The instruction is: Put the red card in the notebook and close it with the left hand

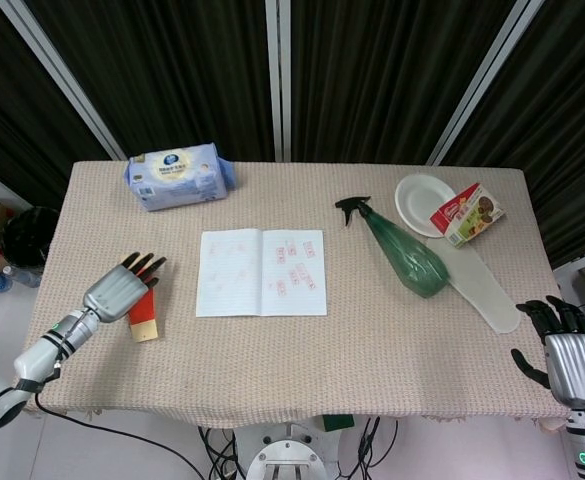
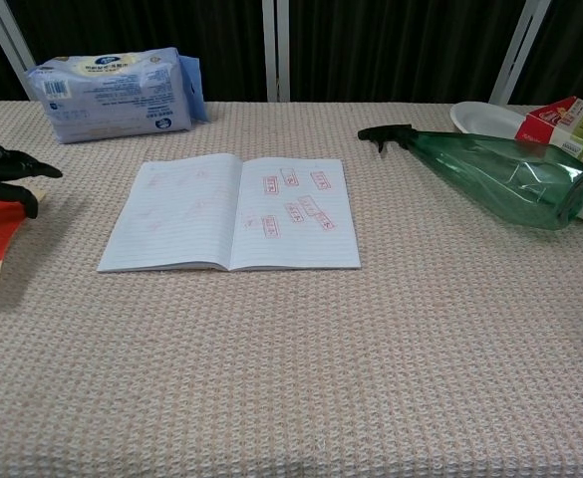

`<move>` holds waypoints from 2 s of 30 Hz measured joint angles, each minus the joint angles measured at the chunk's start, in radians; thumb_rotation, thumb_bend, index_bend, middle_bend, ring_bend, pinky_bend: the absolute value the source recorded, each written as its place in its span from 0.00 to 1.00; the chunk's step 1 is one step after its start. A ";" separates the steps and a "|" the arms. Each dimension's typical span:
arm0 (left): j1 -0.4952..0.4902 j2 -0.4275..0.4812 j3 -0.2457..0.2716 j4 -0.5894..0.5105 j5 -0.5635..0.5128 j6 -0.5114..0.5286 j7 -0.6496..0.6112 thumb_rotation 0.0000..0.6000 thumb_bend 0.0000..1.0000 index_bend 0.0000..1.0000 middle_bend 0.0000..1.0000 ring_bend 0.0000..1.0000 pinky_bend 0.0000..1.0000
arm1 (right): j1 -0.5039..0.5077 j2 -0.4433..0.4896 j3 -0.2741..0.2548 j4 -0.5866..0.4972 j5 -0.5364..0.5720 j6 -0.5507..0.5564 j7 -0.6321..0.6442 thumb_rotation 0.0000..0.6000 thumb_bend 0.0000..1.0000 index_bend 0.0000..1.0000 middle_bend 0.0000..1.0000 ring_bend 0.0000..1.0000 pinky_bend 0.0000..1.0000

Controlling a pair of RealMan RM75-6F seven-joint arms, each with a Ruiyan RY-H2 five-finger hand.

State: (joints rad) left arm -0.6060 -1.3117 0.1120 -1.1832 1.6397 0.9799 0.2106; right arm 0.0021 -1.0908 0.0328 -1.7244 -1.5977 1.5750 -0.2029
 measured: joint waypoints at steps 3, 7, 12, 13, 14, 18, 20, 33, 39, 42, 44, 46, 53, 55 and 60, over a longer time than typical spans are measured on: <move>-0.003 0.021 -0.014 -0.047 -0.011 0.003 0.008 1.00 0.45 0.38 0.00 0.01 0.13 | 0.001 -0.001 0.000 0.002 -0.001 -0.002 0.003 1.00 0.17 0.28 0.24 0.14 0.22; -0.023 0.046 -0.044 -0.133 -0.045 -0.021 0.029 1.00 0.45 0.38 0.00 0.01 0.12 | 0.002 0.000 -0.003 0.005 -0.003 -0.005 0.009 1.00 0.17 0.28 0.24 0.14 0.22; -0.080 0.057 -0.101 -0.230 -0.088 -0.075 0.108 1.00 0.45 0.38 0.00 0.01 0.12 | -0.003 0.005 -0.004 0.009 -0.002 0.001 0.018 1.00 0.17 0.28 0.24 0.14 0.22; -0.093 0.056 -0.112 -0.244 -0.096 -0.088 0.125 1.00 0.45 0.37 0.00 0.01 0.12 | -0.004 0.006 -0.004 0.010 -0.001 0.003 0.020 1.00 0.17 0.28 0.24 0.14 0.22; -0.112 0.054 -0.127 -0.262 -0.109 -0.107 0.148 1.00 0.45 0.37 0.00 0.01 0.12 | -0.006 0.007 -0.004 0.012 0.001 0.004 0.023 1.00 0.17 0.28 0.24 0.14 0.22; -0.180 0.029 -0.181 -0.299 -0.160 -0.170 0.219 1.00 0.45 0.37 0.00 0.01 0.12 | -0.006 0.008 -0.004 0.020 0.005 0.001 0.036 1.00 0.17 0.28 0.24 0.14 0.22; -0.216 0.007 -0.207 -0.308 -0.196 -0.207 0.255 1.00 0.45 0.37 0.00 0.01 0.12 | -0.005 0.009 -0.004 0.024 0.008 -0.005 0.044 1.00 0.17 0.28 0.24 0.14 0.22; -0.449 -0.183 -0.300 -0.237 -0.513 -0.377 0.463 1.00 0.45 0.35 0.00 0.01 0.12 | 0.003 0.050 0.006 0.019 0.026 -0.018 0.070 1.00 0.17 0.28 0.24 0.14 0.22; -0.549 -0.249 -0.285 -0.185 -0.701 -0.398 0.561 1.00 0.45 0.34 0.00 0.01 0.12 | 0.009 0.055 0.006 0.020 0.030 -0.031 0.077 1.00 0.17 0.28 0.24 0.14 0.22; -0.592 -0.274 -0.261 -0.161 -0.778 -0.394 0.600 1.00 0.45 0.34 0.00 0.01 0.12 | 0.009 0.053 0.005 0.024 0.035 -0.034 0.081 1.00 0.17 0.28 0.24 0.14 0.22; -0.616 -0.287 -0.247 -0.148 -0.824 -0.390 0.617 1.00 0.45 0.33 0.00 0.01 0.12 | 0.010 0.051 0.006 0.026 0.038 -0.037 0.081 1.00 0.17 0.28 0.24 0.14 0.22; -0.637 -0.300 -0.236 -0.135 -0.862 -0.388 0.629 1.00 0.45 0.32 0.00 0.01 0.11 | 0.012 0.050 0.006 0.026 0.036 -0.038 0.082 1.00 0.17 0.28 0.24 0.14 0.22; -0.709 -0.352 -0.174 -0.077 -0.979 -0.380 0.661 1.00 0.45 0.25 0.00 0.01 0.10 | 0.011 0.056 0.001 0.027 0.029 -0.035 0.094 1.00 0.17 0.28 0.24 0.14 0.22; -0.719 -0.358 -0.161 -0.071 -0.996 -0.371 0.665 1.00 0.45 0.23 0.00 0.01 0.10 | 0.010 0.058 0.002 0.029 0.030 -0.033 0.097 1.00 0.17 0.28 0.24 0.14 0.22; -0.739 -0.360 -0.142 -0.081 -1.026 -0.338 0.666 1.00 0.45 0.22 0.00 0.01 0.10 | 0.010 0.056 0.000 0.034 0.026 -0.033 0.105 1.00 0.17 0.28 0.24 0.14 0.22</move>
State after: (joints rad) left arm -1.3445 -1.6714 -0.0304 -1.2640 0.6142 0.6419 0.8767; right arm 0.0124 -1.0345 0.0331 -1.6901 -1.5721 1.5422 -0.0979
